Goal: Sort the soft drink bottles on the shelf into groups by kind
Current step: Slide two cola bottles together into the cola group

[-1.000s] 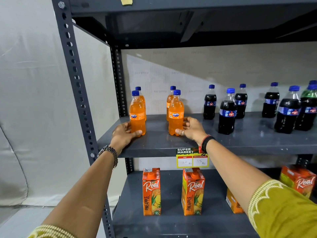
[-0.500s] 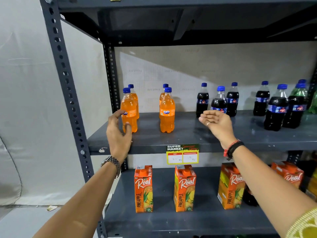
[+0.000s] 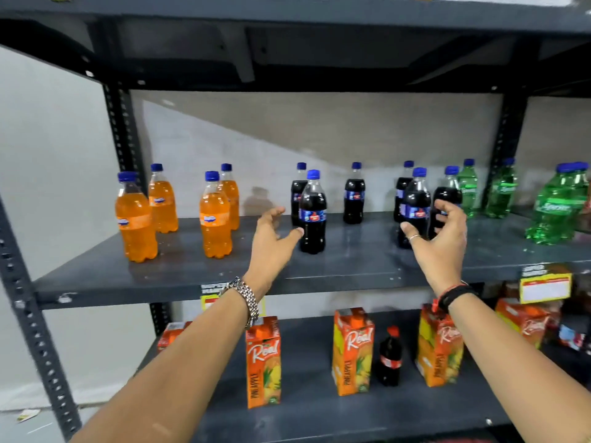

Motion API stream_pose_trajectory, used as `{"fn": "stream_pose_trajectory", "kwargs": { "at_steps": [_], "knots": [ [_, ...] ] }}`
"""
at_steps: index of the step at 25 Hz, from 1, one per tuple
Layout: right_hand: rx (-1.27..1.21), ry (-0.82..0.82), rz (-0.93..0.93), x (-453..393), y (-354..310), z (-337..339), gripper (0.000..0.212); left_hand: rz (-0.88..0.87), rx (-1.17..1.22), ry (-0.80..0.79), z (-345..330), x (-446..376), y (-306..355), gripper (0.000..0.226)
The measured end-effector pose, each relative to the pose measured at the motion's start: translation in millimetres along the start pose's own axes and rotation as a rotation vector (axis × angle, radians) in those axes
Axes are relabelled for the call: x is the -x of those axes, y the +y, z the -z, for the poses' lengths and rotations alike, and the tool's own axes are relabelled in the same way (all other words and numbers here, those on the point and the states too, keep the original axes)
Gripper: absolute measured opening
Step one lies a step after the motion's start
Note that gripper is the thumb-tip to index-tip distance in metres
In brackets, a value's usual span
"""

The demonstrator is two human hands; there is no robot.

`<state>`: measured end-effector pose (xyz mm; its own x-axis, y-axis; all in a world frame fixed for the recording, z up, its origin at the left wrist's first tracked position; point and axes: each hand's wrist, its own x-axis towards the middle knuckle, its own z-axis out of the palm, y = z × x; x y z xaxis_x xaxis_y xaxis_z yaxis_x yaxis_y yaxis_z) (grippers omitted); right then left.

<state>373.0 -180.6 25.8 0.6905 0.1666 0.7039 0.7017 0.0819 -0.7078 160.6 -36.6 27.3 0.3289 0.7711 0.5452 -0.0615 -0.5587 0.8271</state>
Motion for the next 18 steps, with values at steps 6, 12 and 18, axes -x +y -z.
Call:
{"fn": "stream_pose_trajectory", "kwargs": {
  "at_steps": [6,12,18],
  "knots": [
    [0.008,-0.349,-0.184,-38,56,17,0.076,0.342,-0.172,0.07,-50,-27,-21,0.094],
    [0.047,-0.448,-0.236,-62,75,2,0.072,0.329,-0.268,-0.041,-51,-25,-27,0.075],
    [-0.072,-0.513,-0.323,-62,74,-12,0.076,0.262,-0.352,-0.011,-52,-25,-30,0.063]
  ]
}}
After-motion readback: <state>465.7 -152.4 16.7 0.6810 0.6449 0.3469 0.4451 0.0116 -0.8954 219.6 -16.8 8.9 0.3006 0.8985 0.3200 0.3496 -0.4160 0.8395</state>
